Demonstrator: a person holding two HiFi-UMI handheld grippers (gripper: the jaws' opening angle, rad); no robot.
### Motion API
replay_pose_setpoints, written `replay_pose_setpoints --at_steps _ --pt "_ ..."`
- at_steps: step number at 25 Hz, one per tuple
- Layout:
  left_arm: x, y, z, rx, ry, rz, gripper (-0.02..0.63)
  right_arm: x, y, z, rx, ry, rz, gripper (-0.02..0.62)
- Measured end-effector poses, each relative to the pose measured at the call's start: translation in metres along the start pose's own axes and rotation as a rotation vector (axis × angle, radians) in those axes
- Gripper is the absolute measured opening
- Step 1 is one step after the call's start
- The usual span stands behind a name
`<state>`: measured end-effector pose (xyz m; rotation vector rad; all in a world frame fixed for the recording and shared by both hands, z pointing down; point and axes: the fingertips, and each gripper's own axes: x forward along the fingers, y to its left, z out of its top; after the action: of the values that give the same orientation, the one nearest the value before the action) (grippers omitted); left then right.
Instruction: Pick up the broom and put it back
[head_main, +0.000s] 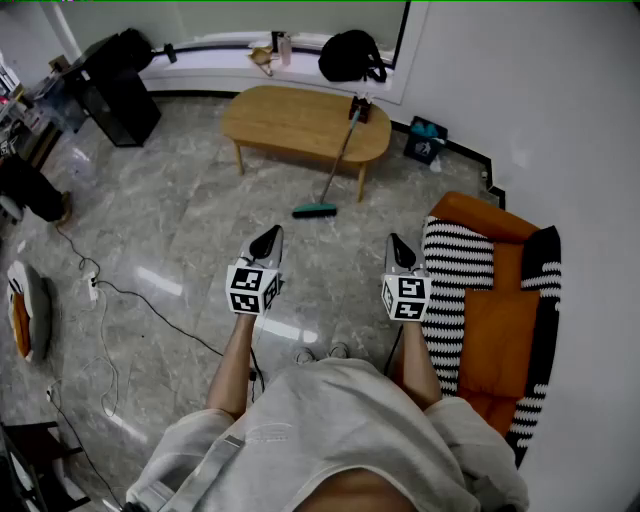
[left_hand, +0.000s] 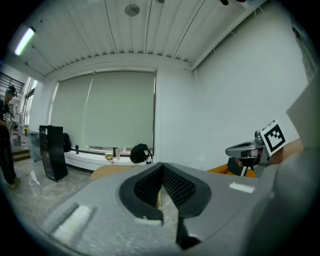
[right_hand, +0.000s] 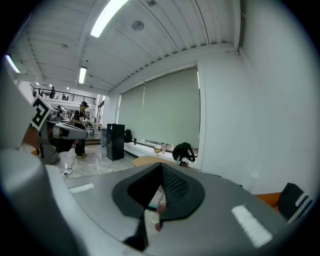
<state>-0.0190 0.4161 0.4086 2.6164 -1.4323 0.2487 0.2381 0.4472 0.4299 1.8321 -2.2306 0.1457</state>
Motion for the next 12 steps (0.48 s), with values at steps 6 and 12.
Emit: replay_pose_setpoints --at_steps 6,12 --pt "0.007 -0.007 0.003 0.003 -0.003 0.0 -0.003 0.002 -0.008 0.002 0.007 -0.006 0.006 0.0" --pt "0.016 -0.013 0.006 0.013 -0.006 0.011 -0.003 0.006 -0.021 0.002 0.003 -0.019 0.019 0.0"
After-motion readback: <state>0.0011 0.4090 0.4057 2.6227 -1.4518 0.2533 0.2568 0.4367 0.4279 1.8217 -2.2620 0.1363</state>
